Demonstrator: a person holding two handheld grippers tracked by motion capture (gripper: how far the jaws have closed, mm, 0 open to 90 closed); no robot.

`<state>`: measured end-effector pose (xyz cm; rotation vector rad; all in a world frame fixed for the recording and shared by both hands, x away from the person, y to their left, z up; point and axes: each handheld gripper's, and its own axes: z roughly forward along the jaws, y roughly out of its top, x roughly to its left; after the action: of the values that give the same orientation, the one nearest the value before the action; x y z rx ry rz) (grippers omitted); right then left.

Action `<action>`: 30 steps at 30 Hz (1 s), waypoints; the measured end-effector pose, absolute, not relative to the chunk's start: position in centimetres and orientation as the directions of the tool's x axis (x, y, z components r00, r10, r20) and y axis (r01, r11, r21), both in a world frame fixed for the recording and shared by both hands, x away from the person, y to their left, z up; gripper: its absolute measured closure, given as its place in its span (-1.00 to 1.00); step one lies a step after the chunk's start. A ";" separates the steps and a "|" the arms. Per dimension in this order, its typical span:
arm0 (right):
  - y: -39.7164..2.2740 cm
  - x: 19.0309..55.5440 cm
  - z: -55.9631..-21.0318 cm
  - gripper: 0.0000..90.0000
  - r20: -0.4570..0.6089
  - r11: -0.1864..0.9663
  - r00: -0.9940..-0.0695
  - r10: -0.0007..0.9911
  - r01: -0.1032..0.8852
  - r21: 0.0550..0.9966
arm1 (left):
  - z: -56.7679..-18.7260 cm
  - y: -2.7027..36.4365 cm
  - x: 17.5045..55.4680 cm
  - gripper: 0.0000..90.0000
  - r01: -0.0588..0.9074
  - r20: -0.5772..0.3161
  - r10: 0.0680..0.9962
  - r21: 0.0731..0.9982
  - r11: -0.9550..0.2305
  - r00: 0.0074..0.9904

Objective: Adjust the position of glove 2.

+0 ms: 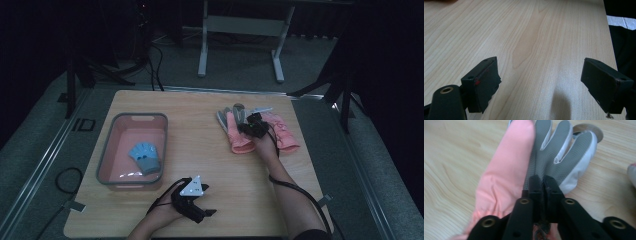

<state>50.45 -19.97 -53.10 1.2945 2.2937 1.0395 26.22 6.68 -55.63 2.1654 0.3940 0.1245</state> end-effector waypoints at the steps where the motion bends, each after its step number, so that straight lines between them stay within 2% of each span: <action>1: -19.8 50.1 -52.8 0.95 0.082 0.316 -0.530 0.844 0.614 0.723 | -55.6 6.8 26.3 -0.67 0.238 -0.059 0.330 0.810 -0.535 0.942; 6: -19.2 47.9 -50.5 0.96 0.106 0.258 -0.489 0.866 0.619 0.742 | -55.5 7.3 26.5 -0.67 0.258 -0.083 0.343 0.823 -0.506 0.936; 14: -19.4 43.5 -47.5 0.96 0.171 0.152 -0.452 0.875 0.592 0.791 | -55.7 6.8 26.3 -0.67 0.243 -0.059 0.338 0.808 -0.536 0.939; 25: -19.3 38.0 -48.7 0.96 0.184 0.107 -0.393 0.901 0.613 0.783 | -55.8 7.0 26.4 -0.67 0.252 -0.063 0.351 0.812 -0.526 0.934; 30: -19.3 36.0 -50.0 0.96 0.252 0.047 -0.365 0.897 0.643 0.765 | -55.8 7.0 26.5 -0.67 0.248 -0.057 0.350 0.812 -0.528 0.935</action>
<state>35.97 -19.35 -50.04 1.5626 2.0350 1.2232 26.45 7.03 -55.76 2.1524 0.4228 0.1390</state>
